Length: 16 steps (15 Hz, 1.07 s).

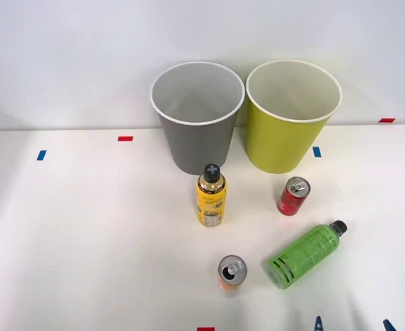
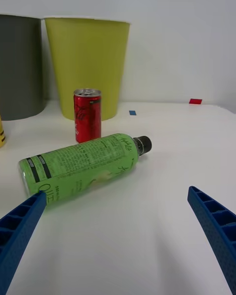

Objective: Put cans in the gray bin, plastic bottles in the light green bin

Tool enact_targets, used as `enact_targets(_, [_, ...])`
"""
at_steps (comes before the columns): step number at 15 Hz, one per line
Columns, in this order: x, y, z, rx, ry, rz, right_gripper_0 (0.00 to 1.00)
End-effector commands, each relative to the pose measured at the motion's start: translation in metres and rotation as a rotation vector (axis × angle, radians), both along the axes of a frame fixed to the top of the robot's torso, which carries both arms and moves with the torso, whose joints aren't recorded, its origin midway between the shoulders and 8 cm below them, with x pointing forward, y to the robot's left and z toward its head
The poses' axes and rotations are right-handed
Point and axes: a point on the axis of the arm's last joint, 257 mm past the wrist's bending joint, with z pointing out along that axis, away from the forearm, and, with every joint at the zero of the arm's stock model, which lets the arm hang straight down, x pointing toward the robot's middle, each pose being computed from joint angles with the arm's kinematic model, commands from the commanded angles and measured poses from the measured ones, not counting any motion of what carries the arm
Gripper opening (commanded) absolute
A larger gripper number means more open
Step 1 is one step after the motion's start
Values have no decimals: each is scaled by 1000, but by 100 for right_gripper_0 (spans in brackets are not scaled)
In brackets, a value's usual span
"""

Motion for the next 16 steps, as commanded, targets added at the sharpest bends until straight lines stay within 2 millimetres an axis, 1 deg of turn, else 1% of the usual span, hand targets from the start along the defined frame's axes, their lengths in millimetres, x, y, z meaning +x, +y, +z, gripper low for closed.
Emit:
enact_targets(1, [6, -14, 0, 0, 2, -20, 100])
enact_targets(2, [14, -22, -3, -3, 37, -26, 100])
enact_targets(3, [23, -28, 0, -6, 66, -31, 100])
enact_targets(6, [51, -40, 13, 28, 182, -46, 100])
enact_targets(8, [67, -45, 21, 108, 274, -48, 100])
enact_targets(10, [76, -49, 31, 157, 349, -42, 100])
enact_targets(12, [83, -48, 39, 230, 422, -27, 100])
enact_targets(14, [89, -40, 39, 415, 480, -13, 100])
enact_targets(16, [91, -39, 38, 481, 540, -17, 100])
